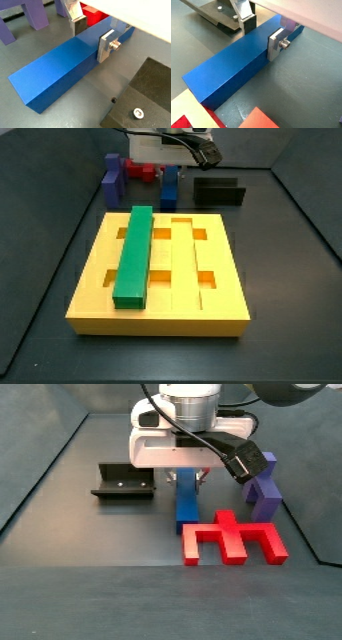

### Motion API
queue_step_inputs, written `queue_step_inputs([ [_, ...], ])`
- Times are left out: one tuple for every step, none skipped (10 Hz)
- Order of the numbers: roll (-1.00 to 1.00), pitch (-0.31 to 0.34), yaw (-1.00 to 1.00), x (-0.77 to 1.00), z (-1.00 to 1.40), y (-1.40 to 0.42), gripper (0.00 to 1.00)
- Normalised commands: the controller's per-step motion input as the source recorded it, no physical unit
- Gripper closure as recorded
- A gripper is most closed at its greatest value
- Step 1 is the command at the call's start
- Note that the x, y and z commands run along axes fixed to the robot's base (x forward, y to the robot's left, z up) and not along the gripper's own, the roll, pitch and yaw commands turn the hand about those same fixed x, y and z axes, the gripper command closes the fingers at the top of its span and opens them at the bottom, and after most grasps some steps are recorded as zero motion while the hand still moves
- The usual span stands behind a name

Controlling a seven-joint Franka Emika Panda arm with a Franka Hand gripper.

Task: Pick up the blue object. Move up. Move to above the board. Insert the blue object.
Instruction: Pick up the blue object.

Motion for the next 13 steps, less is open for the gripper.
queue_step_inputs([
  [0.0, 0.0, 0.0, 0.0, 0.0, 0.0, 1.0],
  [0.0, 0.0, 0.0, 0.0, 0.0, 0.0, 1.0],
  [0.0, 0.0, 0.0, 0.0, 0.0, 0.0, 1.0],
  [0.0, 0.0, 0.0, 0.0, 0.0, 0.0, 1.0],
  [0.0, 0.0, 0.0, 0.0, 0.0, 0.0, 1.0],
  [0.0, 0.0, 0.0, 0.0, 0.0, 0.0, 1.0],
  [0.0, 0.0, 0.0, 0.0, 0.0, 0.0, 1.0],
  [0.0, 0.0, 0.0, 0.0, 0.0, 0.0, 1.0],
  [0.0, 0.0, 0.0, 0.0, 0.0, 0.0, 1.0],
  [0.0, 0.0, 0.0, 0.0, 0.0, 0.0, 1.0],
  [0.0, 0.0, 0.0, 0.0, 0.0, 0.0, 1.0],
  [0.0, 0.0, 0.0, 0.0, 0.0, 0.0, 1.0],
  [0.0, 0.0, 0.0, 0.0, 0.0, 0.0, 1.0],
])
